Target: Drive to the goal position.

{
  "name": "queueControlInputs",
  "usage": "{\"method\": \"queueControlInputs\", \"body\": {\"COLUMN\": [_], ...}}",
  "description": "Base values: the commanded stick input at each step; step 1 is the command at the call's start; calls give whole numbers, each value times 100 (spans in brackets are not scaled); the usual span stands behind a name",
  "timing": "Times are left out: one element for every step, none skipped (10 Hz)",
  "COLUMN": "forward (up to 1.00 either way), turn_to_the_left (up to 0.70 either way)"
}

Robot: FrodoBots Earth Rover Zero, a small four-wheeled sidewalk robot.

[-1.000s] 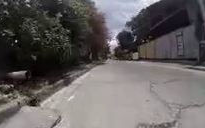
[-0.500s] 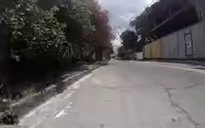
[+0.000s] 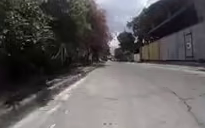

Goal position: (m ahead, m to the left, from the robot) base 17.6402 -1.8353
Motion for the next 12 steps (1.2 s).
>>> {"method": "queueControlInputs", "body": {"forward": [100, 100, 100, 100, 100, 100, 100, 100, 100, 100, 100, 100], "turn_to_the_left": [-7, -1, 0, -2, -2, -1, 0, 0, 0, 0, 0, 0]}}
